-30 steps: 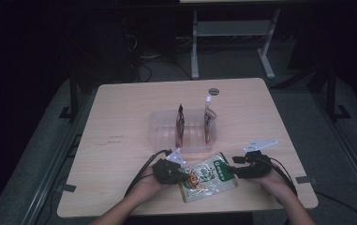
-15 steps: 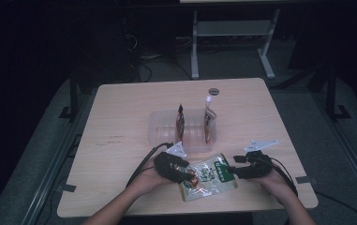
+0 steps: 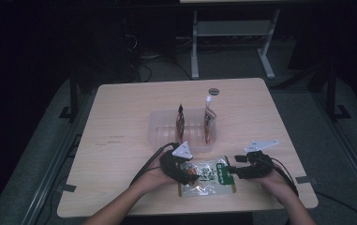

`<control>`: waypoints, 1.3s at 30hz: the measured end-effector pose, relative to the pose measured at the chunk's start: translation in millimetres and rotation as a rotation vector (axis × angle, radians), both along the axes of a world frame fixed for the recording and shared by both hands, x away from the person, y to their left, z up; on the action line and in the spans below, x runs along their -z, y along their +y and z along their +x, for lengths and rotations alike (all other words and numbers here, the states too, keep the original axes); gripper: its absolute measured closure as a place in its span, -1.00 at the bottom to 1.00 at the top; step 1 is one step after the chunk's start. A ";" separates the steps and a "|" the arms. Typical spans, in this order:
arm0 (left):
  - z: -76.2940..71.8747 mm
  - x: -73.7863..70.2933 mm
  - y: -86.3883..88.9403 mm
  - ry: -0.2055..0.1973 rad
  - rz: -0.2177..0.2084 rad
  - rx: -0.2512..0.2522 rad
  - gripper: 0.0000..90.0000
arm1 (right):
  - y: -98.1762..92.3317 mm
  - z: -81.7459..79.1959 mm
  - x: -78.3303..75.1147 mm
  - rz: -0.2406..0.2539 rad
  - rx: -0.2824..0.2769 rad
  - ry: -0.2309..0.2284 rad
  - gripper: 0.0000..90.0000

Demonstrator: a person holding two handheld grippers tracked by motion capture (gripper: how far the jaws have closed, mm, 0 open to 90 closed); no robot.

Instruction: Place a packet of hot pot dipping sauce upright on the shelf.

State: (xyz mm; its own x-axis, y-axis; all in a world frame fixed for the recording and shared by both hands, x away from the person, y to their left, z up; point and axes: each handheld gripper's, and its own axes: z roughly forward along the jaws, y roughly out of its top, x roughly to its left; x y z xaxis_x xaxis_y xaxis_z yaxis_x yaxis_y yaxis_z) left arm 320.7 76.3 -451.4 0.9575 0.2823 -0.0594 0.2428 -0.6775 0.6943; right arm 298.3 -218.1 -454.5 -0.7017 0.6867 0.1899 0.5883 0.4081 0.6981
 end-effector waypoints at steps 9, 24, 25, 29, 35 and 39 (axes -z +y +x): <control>0.2 12.9 0.0 0.057 0.068 0.039 -0.53 | -1.3 -1.3 0.6 -0.005 0.006 0.005 -0.13; -6.3 9.0 8.3 -0.018 0.098 0.037 0.18 | 0.4 -1.3 0.4 -0.014 0.004 0.002 -0.13; -6.3 9.3 8.8 -0.019 0.087 0.029 0.29 | 0.7 -1.5 0.2 -0.014 0.008 0.005 -0.13; -5.3 10.4 10.7 -0.009 0.064 0.026 0.67 | 0.4 -1.0 0.4 -0.007 0.008 0.003 -0.13; -4.6 9.8 11.6 0.000 0.038 0.030 0.96 | -1.4 -0.5 -0.6 0.013 0.007 0.014 -0.13; 0.3 9.6 14.1 0.057 -0.016 0.021 0.99 | -2.4 -1.5 -3.4 0.032 0.015 0.019 -0.21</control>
State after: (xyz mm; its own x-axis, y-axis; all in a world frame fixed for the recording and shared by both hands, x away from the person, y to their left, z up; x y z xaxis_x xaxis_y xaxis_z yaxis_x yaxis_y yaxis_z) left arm 321.1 90.4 -460.9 0.9582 0.2606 -0.1180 0.2677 -0.6717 0.6907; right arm 296.8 -220.5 -451.1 -0.6874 0.6905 0.2252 0.6075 0.3766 0.6993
